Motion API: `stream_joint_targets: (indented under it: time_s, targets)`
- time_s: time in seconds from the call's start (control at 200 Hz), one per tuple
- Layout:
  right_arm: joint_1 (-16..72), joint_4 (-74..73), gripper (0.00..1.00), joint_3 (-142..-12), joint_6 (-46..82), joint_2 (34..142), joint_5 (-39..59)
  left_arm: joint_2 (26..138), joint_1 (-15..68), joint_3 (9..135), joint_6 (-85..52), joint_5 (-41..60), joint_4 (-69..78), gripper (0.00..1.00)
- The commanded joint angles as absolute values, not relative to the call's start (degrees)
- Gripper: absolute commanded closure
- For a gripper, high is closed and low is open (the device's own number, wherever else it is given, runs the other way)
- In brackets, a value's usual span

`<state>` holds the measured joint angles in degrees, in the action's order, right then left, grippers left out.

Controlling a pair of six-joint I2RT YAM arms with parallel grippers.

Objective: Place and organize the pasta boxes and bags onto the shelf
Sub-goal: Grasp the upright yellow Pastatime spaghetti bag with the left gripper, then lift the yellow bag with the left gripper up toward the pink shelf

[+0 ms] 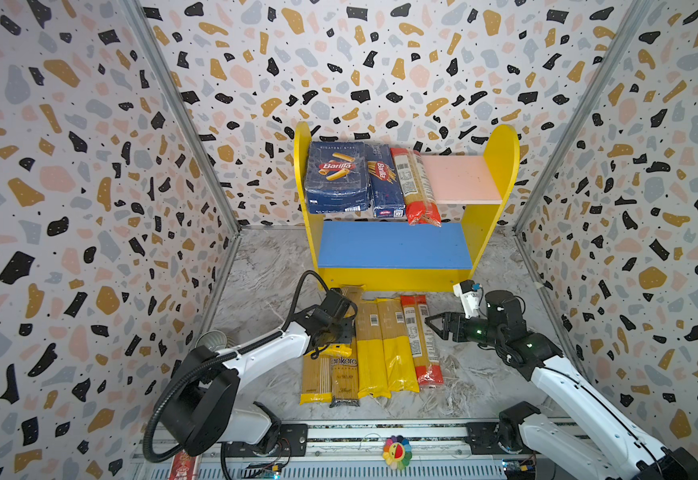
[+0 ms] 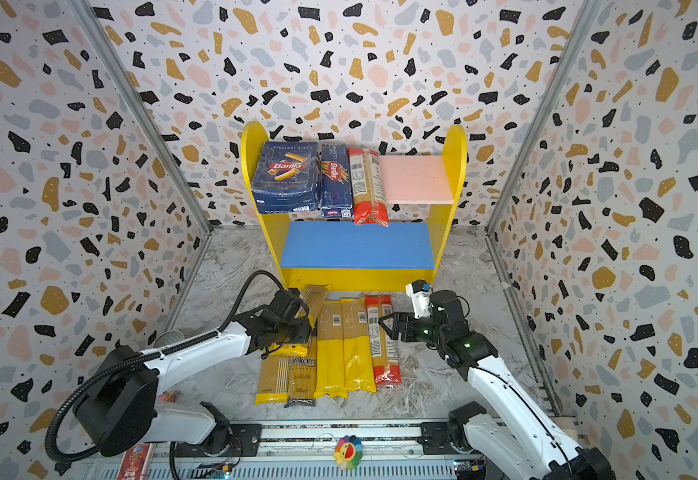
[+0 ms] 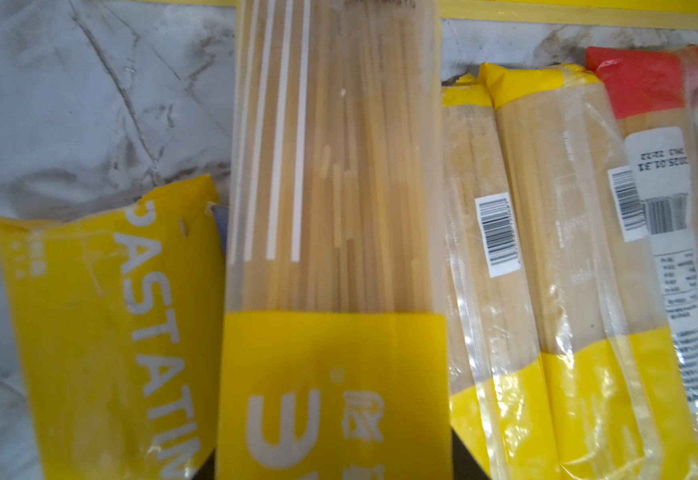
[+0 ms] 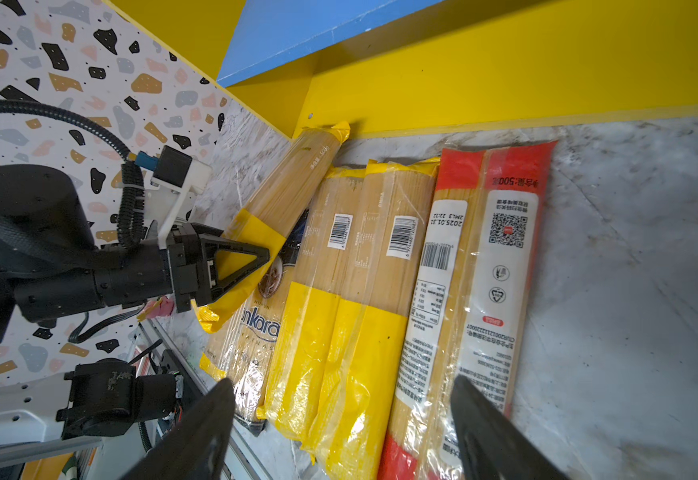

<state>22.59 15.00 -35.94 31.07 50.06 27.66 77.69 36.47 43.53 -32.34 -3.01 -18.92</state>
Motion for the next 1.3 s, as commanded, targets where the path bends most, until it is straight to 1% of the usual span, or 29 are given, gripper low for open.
stream_joint_targets:
  time_s: [0.0,0.215,0.345,0.591,0.901,1.136,1.297]
  targets:
    - [22.4,16.0,0.19,-36.1,32.0,49.0,28.1,72.7,36.7,45.5,-31.8,-1.9,-15.9,1.00]
    - [22.4,14.9,0.19,-35.0,33.3,48.8,29.3,67.1,37.1,45.4,-32.5,2.1,-16.5,1.00]
    - [22.4,15.2,0.19,-34.9,33.6,48.3,28.8,64.5,39.1,45.8,-33.4,4.8,-17.8,1.00]
    - [22.4,17.4,0.19,-36.6,33.6,46.7,27.9,56.9,47.9,47.6,-37.3,1.9,-23.6,1.00]
    - [22.1,26.1,0.19,-42.7,31.2,41.6,23.6,48.0,59.2,50.3,-43.6,-2.6,-28.1,1.00]
    - [22.1,30.1,0.19,-45.3,32.2,36.9,23.6,48.6,65.5,57.9,-42.2,-2.5,-32.3,1.00]
    - [22.1,33.2,0.20,-47.8,31.7,35.4,22.0,50.9,66.8,65.4,-40.7,-2.5,-34.6,1.00]
